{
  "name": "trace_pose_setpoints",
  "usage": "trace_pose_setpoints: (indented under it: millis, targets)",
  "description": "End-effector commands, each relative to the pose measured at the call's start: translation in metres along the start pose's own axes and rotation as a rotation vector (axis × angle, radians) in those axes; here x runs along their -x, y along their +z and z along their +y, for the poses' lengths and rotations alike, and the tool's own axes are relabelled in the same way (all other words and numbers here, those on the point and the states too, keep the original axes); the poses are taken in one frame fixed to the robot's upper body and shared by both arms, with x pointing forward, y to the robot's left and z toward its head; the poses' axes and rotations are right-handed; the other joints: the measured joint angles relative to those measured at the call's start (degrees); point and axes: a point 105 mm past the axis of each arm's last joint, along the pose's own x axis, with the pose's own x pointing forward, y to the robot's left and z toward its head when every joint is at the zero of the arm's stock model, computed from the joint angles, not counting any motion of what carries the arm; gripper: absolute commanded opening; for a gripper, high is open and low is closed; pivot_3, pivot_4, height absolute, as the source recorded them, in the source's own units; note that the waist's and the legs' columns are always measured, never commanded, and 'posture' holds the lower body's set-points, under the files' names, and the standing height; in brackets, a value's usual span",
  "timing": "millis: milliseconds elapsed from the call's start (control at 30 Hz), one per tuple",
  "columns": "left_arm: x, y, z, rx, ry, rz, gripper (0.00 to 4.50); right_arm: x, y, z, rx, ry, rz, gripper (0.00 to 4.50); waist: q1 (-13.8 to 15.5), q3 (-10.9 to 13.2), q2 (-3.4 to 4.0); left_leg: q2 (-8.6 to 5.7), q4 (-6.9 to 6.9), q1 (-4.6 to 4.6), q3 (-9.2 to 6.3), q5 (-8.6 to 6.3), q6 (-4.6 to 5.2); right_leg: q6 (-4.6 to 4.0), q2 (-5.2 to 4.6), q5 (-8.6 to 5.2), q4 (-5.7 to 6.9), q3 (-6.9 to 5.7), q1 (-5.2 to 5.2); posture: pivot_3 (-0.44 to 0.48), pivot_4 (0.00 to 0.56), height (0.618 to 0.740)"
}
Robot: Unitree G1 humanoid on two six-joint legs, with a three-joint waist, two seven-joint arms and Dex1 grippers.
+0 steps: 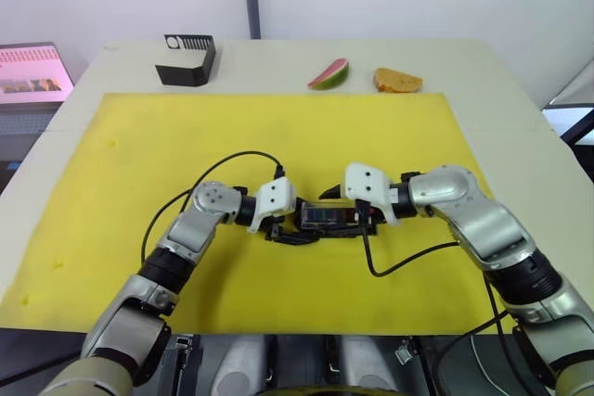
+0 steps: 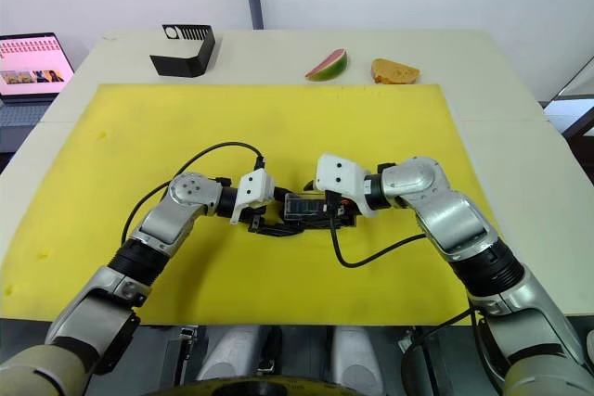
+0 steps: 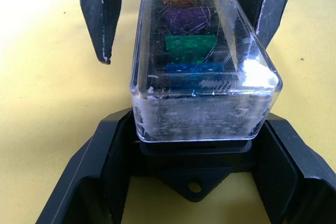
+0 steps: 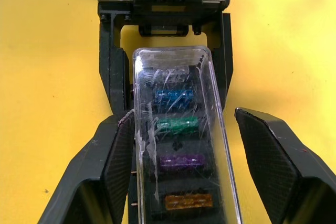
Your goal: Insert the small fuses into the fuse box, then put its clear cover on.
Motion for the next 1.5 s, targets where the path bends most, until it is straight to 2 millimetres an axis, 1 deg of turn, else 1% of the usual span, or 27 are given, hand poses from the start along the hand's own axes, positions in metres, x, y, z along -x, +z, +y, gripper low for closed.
trace_pose_setpoints:
  millis: [33, 100, 200, 233, 267, 333, 533, 733, 900, 1000, 1067, 1100, 1167, 1267, 1400, 1500]
  targets:
    - [-0.001, 0.002, 0.005, -0.011, 0.02, 0.009, 2.59, 0.001, 0.011, -0.002, 0.028, -0.008, -0.02, 3.16, 0.01, 0.0, 0.0, 0.0, 0.0, 0.0, 0.0, 0.0, 0.0, 0.0, 0.0, 0.0, 0.0, 0.0, 0.0, 0.0, 0.15, 0.74]
    - [-0.001, 0.002, 0.005, -0.012, 0.02, 0.008, 2.59, 0.001, 0.011, -0.003, 0.013, -0.005, -0.025, 3.16, 0.0, 0.0, 0.0, 0.0, 0.0, 0.0, 0.0, 0.0, 0.0, 0.0, 0.0, 0.0, 0.0, 0.0, 0.0, 0.0, 0.15, 0.74]
    - [-0.001, 0.002, 0.005, -0.012, 0.021, 0.007, 2.59, 0.002, 0.009, -0.005, 0.001, -0.012, -0.017, 2.33, -0.01, 0.0, 0.0, 0.0, 0.0, 0.0, 0.0, 0.0, 0.0, 0.0, 0.0, 0.0, 0.0, 0.0, 0.0, 0.0, 0.15, 0.74]
    - [-0.001, 0.002, 0.006, -0.012, 0.021, 0.006, 2.59, 0.002, 0.008, -0.004, 0.008, -0.004, -0.01, 1.85, -0.05, 0.0, 0.0, 0.0, 0.0, 0.0, 0.0, 0.0, 0.0, 0.0, 0.0, 0.0, 0.0, 0.0, 0.0, 0.0, 0.15, 0.74]
    - [-0.002, 0.002, 0.006, -0.012, 0.022, 0.006, 2.59, 0.002, 0.008, -0.002, 0.014, 0.007, -0.005, 1.74, -0.07, 0.0, 0.0, 0.0, -0.01, 0.01, 0.0, 0.0, 0.0, 0.0, 0.0, 0.0, 0.0, 0.0, 0.0, 0.0, 0.15, 0.74]
    - [-0.002, 0.002, 0.006, -0.012, 0.022, 0.006, 2.59, 0.003, 0.009, 0.002, 0.028, 0.027, -0.003, 1.74, -0.03, 0.0, 0.0, 0.0, -0.02, 0.01, 0.0, 0.0, 0.0, 0.0, 0.0, 0.0, 0.0, -0.01, 0.0, 0.0, 0.15, 0.74]
    - [-0.003, 0.002, 0.006, -0.012, 0.022, 0.003, 2.59, 0.001, 0.011, -0.004, 0.076, -0.005, 0.028, 1.74, -0.02, 0.0, -0.01, 0.0, -0.03, 0.01, 0.0, 0.0, 0.0, 0.0, -0.01, 0.0, -0.01, 0.0, 0.0, 0.0, 0.15, 0.74]
    - [-0.004, 0.002, 0.005, -0.015, 0.02, 0.002, 2.59, -0.001, 0.014, -0.001, 0.066, 0.01, 0.034, 1.74, -0.03, 0.0, -0.01, 0.0, -0.03, 0.01, 0.0, 0.0, 0.0, 0.0, -0.01, 0.0, 0.0, 0.0, 0.0, 0.0, 0.15, 0.74]
    - [-0.005, 0.003, 0.006, -0.016, 0.022, 0.0, 2.59, -0.002, 0.009, -0.002, 0.06, 0.009, 0.059, 1.74, -0.02, 0.0, 0.0, 0.0, -0.03, 0.01, 0.0, 0.0, 0.0, -0.01, -0.02, 0.0, -0.01, 0.0, 0.0, 0.0, 0.15, 0.74]
    - [-0.004, 0.003, 0.006, -0.016, 0.023, 0.001, 2.59, 0.0, 0.01, -0.004, 0.055, 0.001, 0.056, 1.74, -0.03, 0.0, -0.01, 0.0, -0.03, 0.01, 0.0, 0.0, 0.0, -0.01, -0.02, -0.01, -0.01, 0.0, 0.0, 0.0, 0.15, 0.74]
    - [-0.004, 0.002, 0.006, -0.014, 0.023, 0.002, 2.59, 0.003, 0.015, -0.006, 0.059, -0.007, 0.043, 2.76, 0.0, 0.0, -0.01, 0.0, -0.03, 0.01, 0.0, 0.0, 0.0, -0.02, -0.02, -0.01, -0.01, 0.0, 0.0, 0.0, 0.15, 0.74]
    - [-0.003, 0.002, 0.006, -0.014, 0.023, 0.003, 2.59, 0.004, 0.016, -0.006, 0.061, -0.01, 0.04, 3.11, 0.01, 0.0, -0.01, 0.0, -0.03, 0.0, 0.0, 0.0, 0.0, -0.02, -0.02, -0.01, -0.01, 0.0, 0.0, 0.0, 0.15, 0.74]
    - [-0.003, 0.002, 0.006, -0.013, 0.023, 0.003, 2.59, 0.008, 0.02, -0.009, 0.065, -0.026, 0.031, 4.04, 0.0, 0.01, 0.0, 0.0, -0.03, -0.01, 0.0, 0.0, 0.0, -0.02, -0.03, -0.01, -0.01, 0.0, -0.02, 0.0, 0.15, 0.74]
    - [-0.002, 0.001, 0.006, -0.012, 0.021, 0.005, 2.59, 0.013, 0.024, -0.012, 0.06, -0.042, 0.014, 4.04, 0.01, 0.01, 0.0, 0.0, -0.03, -0.02, 0.0, 0.0, 0.0, -0.02, -0.03, -0.01, -0.02, 0.0, -0.02, 0.0, 0.15, 0.74]
    - [-0.002, 0.001, 0.006, -0.012, 0.02, 0.005, 2.59, 0.019, 0.03, -0.01, 0.054, -0.034, -0.024, 4.04, -0.01, 0.01, 0.0, 0.0, -0.04, -0.02, 0.0, 0.0, 0.0, -0.02, -0.03, -0.01, -0.03, 0.0, -0.02, 0.0, 0.15, 0.74]
    - [-0.002, 0.001, 0.006, -0.013, 0.019, 0.006, 2.59, 0.023, 0.029, -0.01, 0.052, -0.042, -0.04, 4.04, -0.01, 0.01, 0.0, 0.0, -0.05, -0.02, 0.0, 0.0, 0.0, -0.02, -0.03, -0.01, -0.03, 0.0, -0.03, 0.0, 0.15, 0.74]
